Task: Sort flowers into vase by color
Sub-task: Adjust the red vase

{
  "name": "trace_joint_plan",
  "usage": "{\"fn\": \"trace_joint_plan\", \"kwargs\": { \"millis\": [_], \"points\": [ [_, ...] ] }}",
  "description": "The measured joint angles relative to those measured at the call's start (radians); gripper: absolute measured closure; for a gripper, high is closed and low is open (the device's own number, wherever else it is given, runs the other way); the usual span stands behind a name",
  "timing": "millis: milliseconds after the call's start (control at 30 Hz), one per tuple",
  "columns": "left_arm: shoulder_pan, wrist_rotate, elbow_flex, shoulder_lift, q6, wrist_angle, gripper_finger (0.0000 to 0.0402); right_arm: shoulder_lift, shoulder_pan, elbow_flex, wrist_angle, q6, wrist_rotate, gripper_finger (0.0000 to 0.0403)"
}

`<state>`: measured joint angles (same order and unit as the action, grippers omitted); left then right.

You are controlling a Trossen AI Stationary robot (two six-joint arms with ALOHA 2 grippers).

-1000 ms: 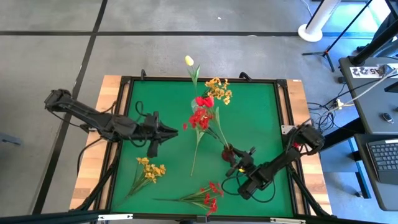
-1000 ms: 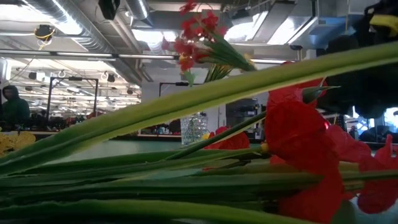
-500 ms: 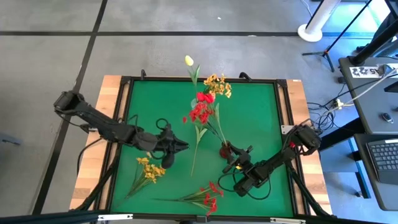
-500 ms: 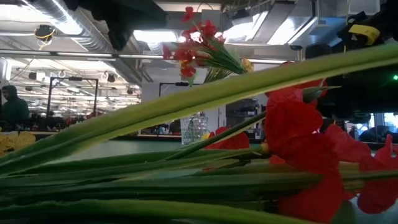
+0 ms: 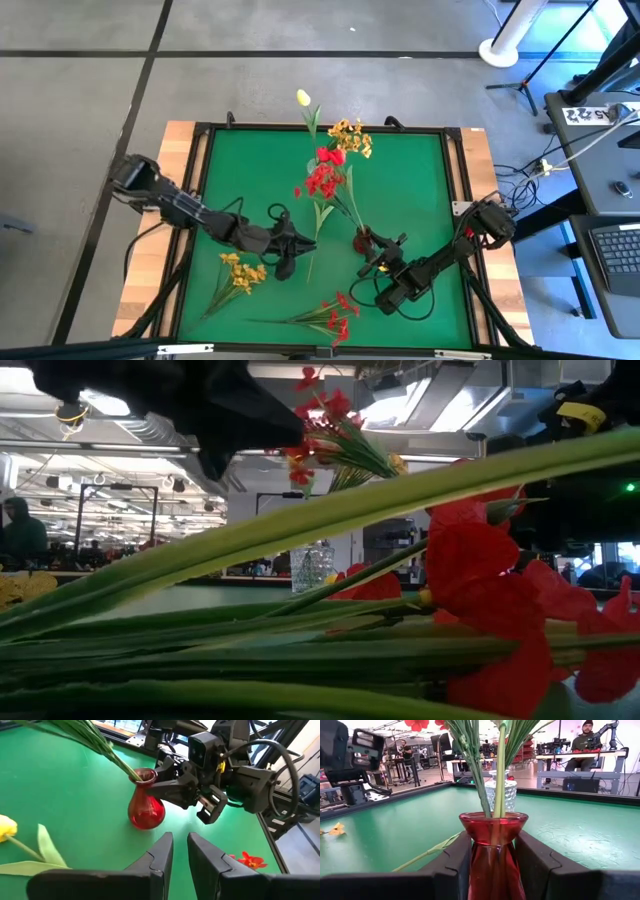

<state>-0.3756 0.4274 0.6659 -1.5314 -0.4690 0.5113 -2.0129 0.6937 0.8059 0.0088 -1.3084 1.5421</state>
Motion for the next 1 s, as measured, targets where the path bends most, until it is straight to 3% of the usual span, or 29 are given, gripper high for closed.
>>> {"fn": "trace_joint_plan", "kwargs": {
  "millis": [267, 500, 633, 1000],
  "points": [
    [0.020, 0.065, 0.000, -0.142, 0.033, 0.201, 0.0347, -0.001, 0.001, 0.009, -0.006, 0.010, 0.000, 0.0281],
    [0.102, 0.082, 0.000, -0.193, 0.000, 0.209, 0.0347, -0.004, 0.000, 0.042, -0.017, 0.088, 0.001, 0.0281],
    [0.149, 0.041, 0.008, -0.215, -0.020, 0.207, 0.0347, -0.004, 0.000, 0.055, -0.016, 0.130, 0.000, 0.0281],
    [0.200, -0.053, 0.224, -0.381, 0.097, 0.201, 0.0346, -0.004, 0.000, 0.060, -0.012, 0.152, -0.005, 0.0282]
  ]
}}
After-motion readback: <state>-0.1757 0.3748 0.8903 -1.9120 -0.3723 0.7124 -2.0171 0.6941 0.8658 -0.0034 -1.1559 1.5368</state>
